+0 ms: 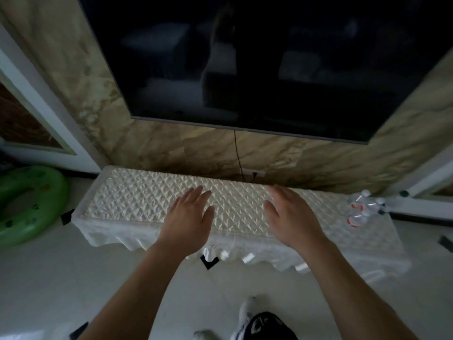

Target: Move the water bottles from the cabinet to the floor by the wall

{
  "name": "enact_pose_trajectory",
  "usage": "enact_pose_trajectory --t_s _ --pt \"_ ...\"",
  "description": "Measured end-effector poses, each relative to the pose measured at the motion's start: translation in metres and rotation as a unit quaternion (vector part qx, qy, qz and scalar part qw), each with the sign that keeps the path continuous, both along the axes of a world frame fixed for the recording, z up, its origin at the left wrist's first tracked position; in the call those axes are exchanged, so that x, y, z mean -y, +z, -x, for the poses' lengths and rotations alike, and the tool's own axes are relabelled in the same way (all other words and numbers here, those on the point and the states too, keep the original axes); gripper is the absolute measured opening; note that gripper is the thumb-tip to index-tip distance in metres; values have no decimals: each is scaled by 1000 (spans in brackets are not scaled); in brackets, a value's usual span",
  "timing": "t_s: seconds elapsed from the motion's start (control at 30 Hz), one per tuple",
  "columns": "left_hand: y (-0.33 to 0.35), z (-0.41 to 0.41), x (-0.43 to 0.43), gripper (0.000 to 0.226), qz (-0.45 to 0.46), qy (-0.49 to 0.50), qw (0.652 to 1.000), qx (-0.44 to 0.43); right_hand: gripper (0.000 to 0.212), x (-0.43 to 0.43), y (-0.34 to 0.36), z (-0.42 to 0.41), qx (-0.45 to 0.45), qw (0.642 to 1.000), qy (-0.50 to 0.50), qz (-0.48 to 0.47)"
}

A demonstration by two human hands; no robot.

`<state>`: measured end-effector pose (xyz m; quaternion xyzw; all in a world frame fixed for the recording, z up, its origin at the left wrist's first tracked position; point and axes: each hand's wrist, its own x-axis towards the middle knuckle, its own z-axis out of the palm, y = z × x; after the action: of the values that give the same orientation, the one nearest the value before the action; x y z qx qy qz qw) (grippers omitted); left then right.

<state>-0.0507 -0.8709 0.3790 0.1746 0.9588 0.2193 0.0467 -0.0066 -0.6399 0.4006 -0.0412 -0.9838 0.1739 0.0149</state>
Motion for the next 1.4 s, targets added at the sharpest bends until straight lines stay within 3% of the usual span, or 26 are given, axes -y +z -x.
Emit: enact_pose_trajectory --t_s 0.27,0.57,0.73,0.93,1.13,1.27,1.4 --pt "12 -45 -116 50 31 -20 999 -33 39 -111 -1 -59 -46 999 -15 -23" --pt "9 -91 -300 49 18 -39 999 -25 54 -285 -6 -118 -29 998 -50 -29" --pt "14 -101 -375 48 27 -63 997 -23 44 -356 -3 -137 -30 996 -78 -28" --pt "16 -90 -443 51 22 -89 995 -25 69 -420 -8 -135 -9 995 -86 -42" --pt "-6 -62 -509 50 2 -91 996 -4 41 -482 -20 -112 5 994 -98 -43" --pt "-27 -32 -560 50 -6 -88 996 19 58 -531 -33 -90 26 993 -100 -50" --pt "-38 -6 -606 51 5 -85 995 42 50 -579 -42 -70 62 991 -98 -61"
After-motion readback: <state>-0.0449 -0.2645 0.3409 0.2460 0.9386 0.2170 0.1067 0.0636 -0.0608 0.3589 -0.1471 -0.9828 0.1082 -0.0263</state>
